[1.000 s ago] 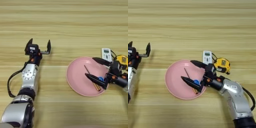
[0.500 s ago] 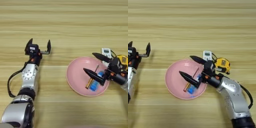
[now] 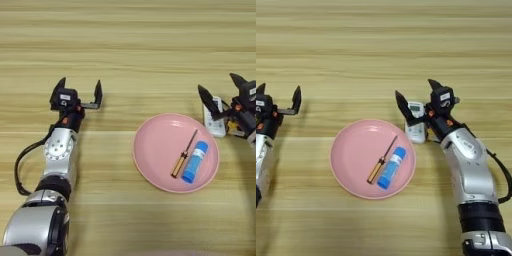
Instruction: Move the objects on the table
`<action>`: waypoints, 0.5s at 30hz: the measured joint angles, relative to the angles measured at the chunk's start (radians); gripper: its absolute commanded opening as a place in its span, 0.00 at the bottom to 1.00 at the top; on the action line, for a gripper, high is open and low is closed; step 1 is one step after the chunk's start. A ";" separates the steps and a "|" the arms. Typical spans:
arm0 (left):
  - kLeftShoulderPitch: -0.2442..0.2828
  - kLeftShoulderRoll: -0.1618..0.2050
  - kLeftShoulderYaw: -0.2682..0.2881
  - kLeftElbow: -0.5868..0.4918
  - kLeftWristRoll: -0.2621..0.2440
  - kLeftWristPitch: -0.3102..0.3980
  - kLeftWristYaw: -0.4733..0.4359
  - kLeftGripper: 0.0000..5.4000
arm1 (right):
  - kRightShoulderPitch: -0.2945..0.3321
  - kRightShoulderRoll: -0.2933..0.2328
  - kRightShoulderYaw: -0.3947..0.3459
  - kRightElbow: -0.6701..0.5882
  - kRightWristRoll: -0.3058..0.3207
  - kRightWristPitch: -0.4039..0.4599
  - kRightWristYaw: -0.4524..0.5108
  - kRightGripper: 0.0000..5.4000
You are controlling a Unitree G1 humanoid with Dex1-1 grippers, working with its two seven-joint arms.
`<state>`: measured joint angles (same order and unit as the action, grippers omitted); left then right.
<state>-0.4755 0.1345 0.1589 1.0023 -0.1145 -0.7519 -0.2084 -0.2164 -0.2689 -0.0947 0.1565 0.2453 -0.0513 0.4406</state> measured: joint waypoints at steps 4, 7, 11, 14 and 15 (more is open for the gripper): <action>0.000 0.000 0.000 0.001 0.000 0.000 0.000 1.00 | -0.014 0.013 -0.001 -0.013 -0.007 0.082 -0.062 1.00; 0.000 0.000 0.000 0.003 0.000 0.000 0.000 1.00 | -0.033 0.014 -0.003 -0.072 0.010 0.181 -0.086 1.00; -0.001 -0.001 0.000 0.006 0.000 0.000 0.000 1.00 | -0.071 0.040 -0.002 -0.160 0.036 0.379 -0.156 1.00; -0.003 -0.001 0.000 0.011 0.000 0.000 0.000 1.00 | -0.115 0.057 0.005 -0.205 0.027 0.514 -0.239 1.00; -0.004 -0.002 0.000 0.013 0.000 0.000 0.001 1.00 | -0.150 0.065 0.006 -0.224 0.017 0.584 -0.283 1.00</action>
<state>-0.4798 0.1330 0.1587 1.0149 -0.1143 -0.7520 -0.2079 -0.3664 -0.2044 -0.0888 -0.0679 0.2627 0.5322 0.1577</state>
